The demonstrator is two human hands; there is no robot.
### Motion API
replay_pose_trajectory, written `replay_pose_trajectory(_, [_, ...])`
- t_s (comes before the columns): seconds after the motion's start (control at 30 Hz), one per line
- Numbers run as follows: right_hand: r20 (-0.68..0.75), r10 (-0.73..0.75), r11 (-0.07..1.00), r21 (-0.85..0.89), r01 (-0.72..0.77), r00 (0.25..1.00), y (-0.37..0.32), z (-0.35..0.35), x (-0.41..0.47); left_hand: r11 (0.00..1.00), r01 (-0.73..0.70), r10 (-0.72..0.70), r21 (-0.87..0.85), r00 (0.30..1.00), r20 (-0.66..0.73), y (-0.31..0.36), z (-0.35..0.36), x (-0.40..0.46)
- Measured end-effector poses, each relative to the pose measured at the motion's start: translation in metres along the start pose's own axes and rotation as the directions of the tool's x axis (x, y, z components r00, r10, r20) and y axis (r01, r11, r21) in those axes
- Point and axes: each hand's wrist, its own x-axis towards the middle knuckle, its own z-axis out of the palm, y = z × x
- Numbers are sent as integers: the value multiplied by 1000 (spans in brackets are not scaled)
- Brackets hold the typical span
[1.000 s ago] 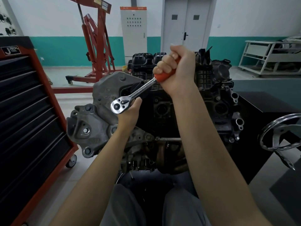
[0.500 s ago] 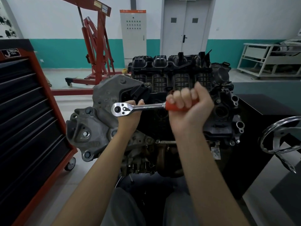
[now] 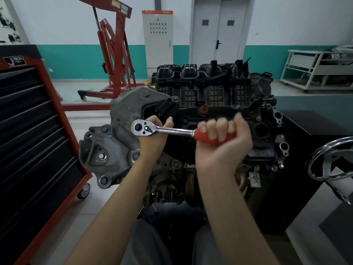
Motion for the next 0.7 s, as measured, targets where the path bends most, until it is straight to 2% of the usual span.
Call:
replay_pose_trajectory(0.1, [-18,-34,998,44,34,999,4,-12,-17,999,16,-16,-39,1000,20,2,1,1])
replay_pose_trajectory(0.2, [54,-4,1000,-17,5,999,-4,-4,0,999,48,-47,-24,998,31,1,0,2])
replay_pose_trajectory(0.3, [143,87,987,-149,-66,986,-9,21,32,996,57,-58,-61,998,-4,-1,1,1])
replay_pose_trajectory(0.37, [154,178,960,-245,-137,972,-9,40,53,989,114,-115,-93,993,1,2,0,1])
replay_pose_trajectory(0.5, [139,328,894,-365,-260,934,-7,65,78,992,127,-126,-6,988,94,4,-2,1])
replay_pose_trajectory(0.6, [128,274,926,-304,-225,953,-4,58,68,992,129,-129,8,991,35,2,-3,2])
replay_pose_trajectory(0.7, [81,102,987,-131,-91,992,-1,28,36,993,99,-98,-60,995,13,2,-4,4])
